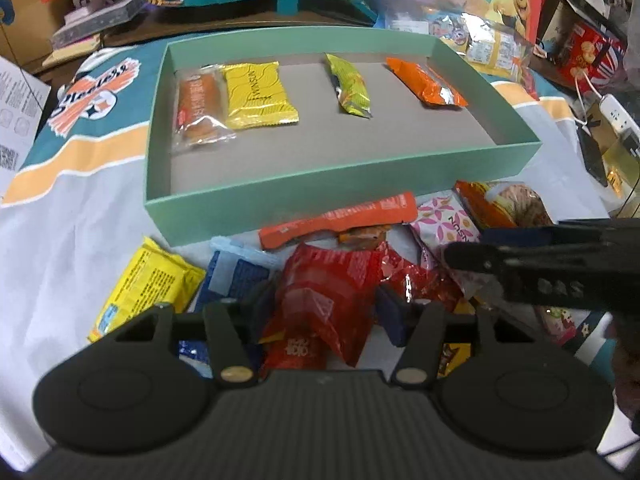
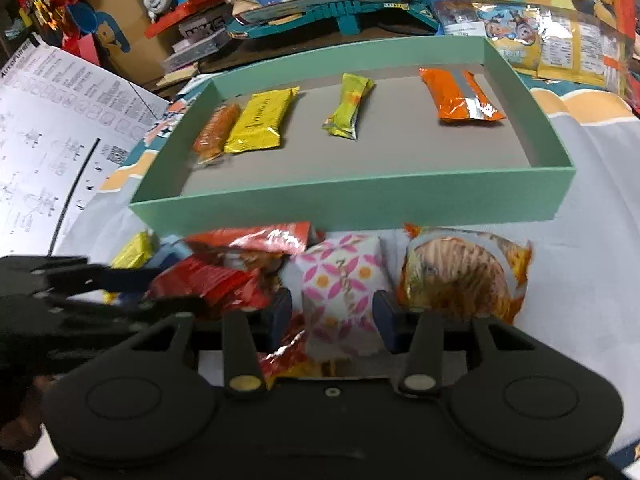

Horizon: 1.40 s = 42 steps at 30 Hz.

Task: Organize snacks
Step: 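Grasp the red candy bag with left tool while right tool grasps pink-patterned pack, then place both packs into the tray row and open both tools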

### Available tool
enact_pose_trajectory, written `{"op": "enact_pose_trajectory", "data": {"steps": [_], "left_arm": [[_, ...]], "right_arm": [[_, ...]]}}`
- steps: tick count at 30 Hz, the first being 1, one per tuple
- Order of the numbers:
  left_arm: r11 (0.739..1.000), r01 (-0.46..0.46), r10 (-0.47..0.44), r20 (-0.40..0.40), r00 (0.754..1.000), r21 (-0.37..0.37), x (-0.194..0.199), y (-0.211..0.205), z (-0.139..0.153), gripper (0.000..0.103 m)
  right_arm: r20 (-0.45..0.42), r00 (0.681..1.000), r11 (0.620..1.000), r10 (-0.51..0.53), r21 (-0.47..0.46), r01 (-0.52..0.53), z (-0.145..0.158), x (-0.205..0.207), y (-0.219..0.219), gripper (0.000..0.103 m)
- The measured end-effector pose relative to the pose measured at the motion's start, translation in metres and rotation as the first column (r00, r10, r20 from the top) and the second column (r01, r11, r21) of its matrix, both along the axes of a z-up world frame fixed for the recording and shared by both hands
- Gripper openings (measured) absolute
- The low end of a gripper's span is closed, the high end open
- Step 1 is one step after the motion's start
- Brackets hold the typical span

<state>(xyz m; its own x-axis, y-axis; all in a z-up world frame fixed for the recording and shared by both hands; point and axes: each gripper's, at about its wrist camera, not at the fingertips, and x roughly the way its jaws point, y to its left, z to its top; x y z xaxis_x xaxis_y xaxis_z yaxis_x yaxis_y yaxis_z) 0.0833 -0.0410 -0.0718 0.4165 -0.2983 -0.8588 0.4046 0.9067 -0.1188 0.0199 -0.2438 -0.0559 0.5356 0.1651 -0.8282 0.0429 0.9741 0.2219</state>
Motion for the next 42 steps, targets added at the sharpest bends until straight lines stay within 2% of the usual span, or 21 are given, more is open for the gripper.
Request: {"op": "enact_pose_trajectory", "data": {"steps": [3,5,9,10,15,19,21,22,23,24,26,33,34,35,37,42], "left_arm": [[1.000,0.000,0.000,-0.009,1.000,-0.006,0.002,0.003,-0.001,0.057],[1.000,0.000,0.000,-0.015,1.000,-0.009,0.003,0.003,-0.002,0.058],[1.000,0.005,-0.005,-0.018,1.000,-0.013,0.003,0.004,-0.003,0.057],[1.000,0.010,-0.011,-0.014,1.000,-0.012,0.002,0.004,-0.002,0.056],[1.000,0.025,-0.025,-0.004,1.000,-0.012,0.000,0.005,-0.001,0.054],[0.999,0.035,-0.035,-0.014,0.999,-0.003,0.003,0.003,-0.004,0.057],[0.999,0.047,-0.047,-0.006,0.999,0.010,0.004,-0.002,-0.005,0.055],[0.999,0.047,-0.047,0.000,0.999,0.018,0.004,-0.003,-0.005,0.054],[0.999,0.044,-0.044,0.002,0.999,0.026,0.004,-0.004,-0.004,0.049],[0.999,0.036,-0.036,0.001,0.999,0.032,0.004,-0.004,-0.004,0.039],[0.999,0.029,-0.028,-0.017,0.999,0.014,0.003,-0.001,-0.002,0.038],[1.000,0.019,-0.019,0.001,1.000,-0.021,-0.010,0.009,0.015,0.038],[0.999,0.022,-0.021,0.009,1.000,-0.026,-0.013,0.009,0.019,0.038],[0.999,0.022,-0.022,0.015,1.000,-0.032,-0.014,0.010,0.023,0.038],[0.999,0.020,-0.019,0.024,1.000,-0.046,-0.018,0.010,0.030,0.038],[0.999,0.008,-0.006,0.043,0.999,-0.051,-0.023,0.011,0.041,0.038]], "right_arm": [[-0.009,1.000,0.999,0.027,-0.018,-0.027,-0.008,0.008,0.006,0.047],[-0.006,0.999,0.998,0.046,-0.049,-0.047,-0.010,0.010,0.010,0.051],[0.029,0.997,0.995,0.066,-0.071,-0.064,-0.001,0.009,0.012,0.052],[0.035,0.997,0.995,0.072,-0.077,-0.069,0.000,0.010,0.011,0.055],[-0.017,0.999,0.998,0.040,-0.037,-0.040,-0.012,0.020,-0.002,0.056],[-0.025,0.996,0.994,0.090,-0.060,-0.091,-0.019,0.022,0.013,0.057],[-0.013,0.995,0.989,0.102,-0.101,-0.103,-0.020,0.022,0.019,0.053],[-0.010,0.994,0.989,0.106,-0.100,-0.106,-0.019,0.021,0.020,0.043],[-0.009,0.994,0.990,0.105,-0.091,-0.106,-0.017,0.021,0.020,0.038],[-0.011,0.995,0.991,0.100,-0.083,-0.101,-0.015,0.019,0.019,0.038],[-0.011,0.996,0.994,0.086,-0.062,-0.087,-0.011,0.015,0.015,0.035],[-0.003,1.000,1.000,0.024,0.003,-0.024,0.004,-0.006,-0.006,0.023],[-0.002,1.000,1.000,0.021,0.007,-0.021,0.006,-0.009,-0.008,0.020],[-0.001,1.000,1.000,0.017,0.012,-0.017,0.007,-0.011,-0.009,0.014],[-0.003,1.000,0.999,-0.002,0.038,0.002,0.011,-0.015,-0.014,0.010],[0.014,0.999,0.999,-0.036,0.030,0.035,0.020,-0.026,-0.021,0.010]]}}
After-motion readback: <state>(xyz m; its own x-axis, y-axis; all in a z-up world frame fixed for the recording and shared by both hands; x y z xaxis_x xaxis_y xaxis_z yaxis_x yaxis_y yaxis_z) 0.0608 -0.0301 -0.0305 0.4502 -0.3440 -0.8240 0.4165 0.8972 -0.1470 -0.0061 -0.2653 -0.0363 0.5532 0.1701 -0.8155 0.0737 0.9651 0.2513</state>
